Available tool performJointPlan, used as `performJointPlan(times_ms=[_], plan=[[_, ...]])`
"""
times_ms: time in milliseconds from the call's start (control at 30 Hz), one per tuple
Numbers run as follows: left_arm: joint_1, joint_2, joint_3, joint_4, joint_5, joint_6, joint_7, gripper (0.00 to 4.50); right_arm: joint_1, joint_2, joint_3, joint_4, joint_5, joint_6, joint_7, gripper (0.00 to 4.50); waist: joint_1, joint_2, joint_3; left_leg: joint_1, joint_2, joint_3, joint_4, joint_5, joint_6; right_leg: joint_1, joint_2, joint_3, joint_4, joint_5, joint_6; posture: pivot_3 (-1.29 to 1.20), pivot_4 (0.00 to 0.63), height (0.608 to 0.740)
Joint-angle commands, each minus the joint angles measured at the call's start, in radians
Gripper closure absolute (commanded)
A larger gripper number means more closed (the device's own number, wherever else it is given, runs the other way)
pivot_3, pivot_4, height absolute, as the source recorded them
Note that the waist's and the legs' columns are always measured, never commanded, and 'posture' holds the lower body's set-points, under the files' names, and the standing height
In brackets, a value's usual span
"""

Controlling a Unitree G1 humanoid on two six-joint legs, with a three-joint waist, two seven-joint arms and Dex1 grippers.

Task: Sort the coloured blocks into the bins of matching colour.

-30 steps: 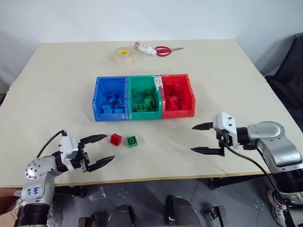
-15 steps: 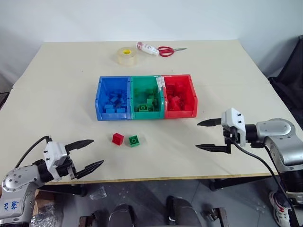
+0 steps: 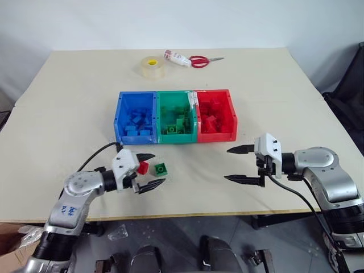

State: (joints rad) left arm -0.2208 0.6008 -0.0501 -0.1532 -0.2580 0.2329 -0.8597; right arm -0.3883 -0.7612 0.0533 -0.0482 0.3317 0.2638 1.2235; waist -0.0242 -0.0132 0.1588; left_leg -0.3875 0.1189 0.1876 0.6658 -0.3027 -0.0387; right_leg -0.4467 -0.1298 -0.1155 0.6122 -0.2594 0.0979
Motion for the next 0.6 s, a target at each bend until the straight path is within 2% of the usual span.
performJointPlan(times_ms=[33, 133, 333, 467, 600], plan=[[-0.039, -0.009, -0.043, 0.006, 0.041, 0.034, 0.020, 0.00, 0.017, 0.003, -0.016, -0.051, 0.008, -0.001, -0.025, 0.02, -0.001, 0.000, 0.000, 0.000, 0.000, 0.000, 0.000, 0.000, 0.000, 0.000, 0.000, 0.000, 0.000, 0.000, 0.000, 0.00, 0.150, 0.740], [-0.078, 0.019, -0.094, 0.027, 0.109, 0.064, 0.019, 0.00, 0.034, 0.003, -0.023, -0.068, 0.014, 0.002, -0.044, 0.02, -0.002, 0.000, 0.000, 0.000, 0.000, 0.000, 0.000, 0.000, 0.000, 0.000, 0.000, 0.000, 0.000, 0.000, 0.000, 0.00, 0.150, 0.740], [-0.123, 0.064, -0.135, -0.009, 0.160, 0.159, 0.004, 0.00, 0.068, 0.003, -0.032, -0.089, 0.017, -0.003, -0.075, 0.02, 0.000, 0.000, 0.000, 0.000, 0.000, 0.000, 0.000, 0.000, 0.000, 0.000, 0.000, 0.000, 0.000, 0.000, 0.000, 0.00, 0.150, 0.740], [-0.133, 0.075, -0.134, -0.017, 0.177, 0.148, 0.007, 0.88, 0.070, 0.007, -0.027, -0.083, 0.014, -0.010, -0.088, 0.00, -0.001, 0.000, 0.000, 0.000, 0.000, 0.000, 0.000, 0.000, 0.000, 0.000, 0.000, 0.000, 0.000, 0.000, 0.000, 0.00, 0.150, 0.740], [-0.144, 0.065, -0.133, -0.010, 0.182, 0.126, 0.007, 2.23, 0.060, 0.013, -0.022, -0.070, 0.010, -0.017, -0.096, 0.00, 0.000, 0.000, 0.000, 0.000, 0.000, 0.000, 0.001, 0.000, 0.000, 0.000, 0.000, 0.000, 0.000, 0.000, 0.000, 0.00, 0.150, 0.740]])
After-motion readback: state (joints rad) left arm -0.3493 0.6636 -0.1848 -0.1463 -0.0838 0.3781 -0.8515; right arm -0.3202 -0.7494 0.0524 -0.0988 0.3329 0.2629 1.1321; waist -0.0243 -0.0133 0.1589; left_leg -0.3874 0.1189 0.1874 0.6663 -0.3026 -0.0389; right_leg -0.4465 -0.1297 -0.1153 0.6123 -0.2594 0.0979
